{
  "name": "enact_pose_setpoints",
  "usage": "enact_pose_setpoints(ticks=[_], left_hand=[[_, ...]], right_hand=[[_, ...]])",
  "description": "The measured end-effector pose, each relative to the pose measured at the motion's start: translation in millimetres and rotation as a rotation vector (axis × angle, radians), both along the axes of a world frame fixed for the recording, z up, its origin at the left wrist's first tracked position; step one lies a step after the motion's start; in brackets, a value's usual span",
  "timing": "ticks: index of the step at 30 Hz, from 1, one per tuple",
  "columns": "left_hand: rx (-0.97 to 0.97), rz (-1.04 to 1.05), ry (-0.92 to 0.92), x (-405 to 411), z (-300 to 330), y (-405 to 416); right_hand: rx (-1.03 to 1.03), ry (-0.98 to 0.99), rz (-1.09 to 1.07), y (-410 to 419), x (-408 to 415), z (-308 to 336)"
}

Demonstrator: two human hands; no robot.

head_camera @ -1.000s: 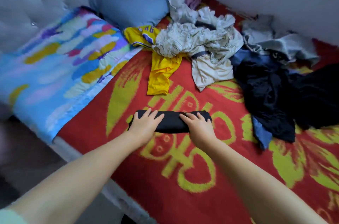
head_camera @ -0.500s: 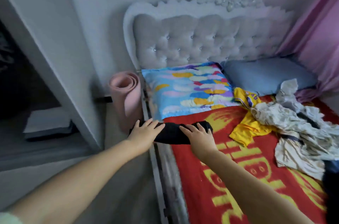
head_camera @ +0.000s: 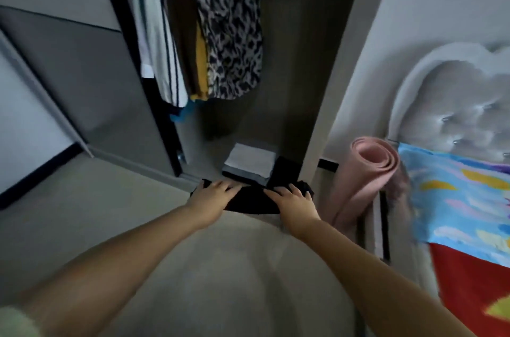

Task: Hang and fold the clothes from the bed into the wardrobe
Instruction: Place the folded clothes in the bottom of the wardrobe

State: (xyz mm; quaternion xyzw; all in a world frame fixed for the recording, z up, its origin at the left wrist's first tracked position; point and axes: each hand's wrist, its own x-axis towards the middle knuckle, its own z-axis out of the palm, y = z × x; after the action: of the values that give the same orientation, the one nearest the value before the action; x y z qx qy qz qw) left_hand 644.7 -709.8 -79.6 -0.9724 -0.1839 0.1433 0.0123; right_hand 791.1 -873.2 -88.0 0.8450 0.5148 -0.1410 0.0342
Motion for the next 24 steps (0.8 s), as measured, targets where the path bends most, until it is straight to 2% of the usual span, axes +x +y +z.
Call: enact_pose_setpoints(ticks=[6, 11, 17, 24], left_hand=[[-0.005, 0.111, 0.013, -40, -9, 87], [-0.015, 0.144, 0.069, -25, -23, 138], [-0.031, 0.095, 0.082, 53, -53, 215], [-0.113, 0.039, 0.210, 170, -95, 311]], right_hand=[[-0.022, 0.024, 0.111, 104, -22, -3], [-0.036, 0.040, 0.134, 160, -7, -17], [-0.025, 0.083, 0.093, 225, 66, -49], [-0.119, 0.124, 0.045, 307, 169, -81]])
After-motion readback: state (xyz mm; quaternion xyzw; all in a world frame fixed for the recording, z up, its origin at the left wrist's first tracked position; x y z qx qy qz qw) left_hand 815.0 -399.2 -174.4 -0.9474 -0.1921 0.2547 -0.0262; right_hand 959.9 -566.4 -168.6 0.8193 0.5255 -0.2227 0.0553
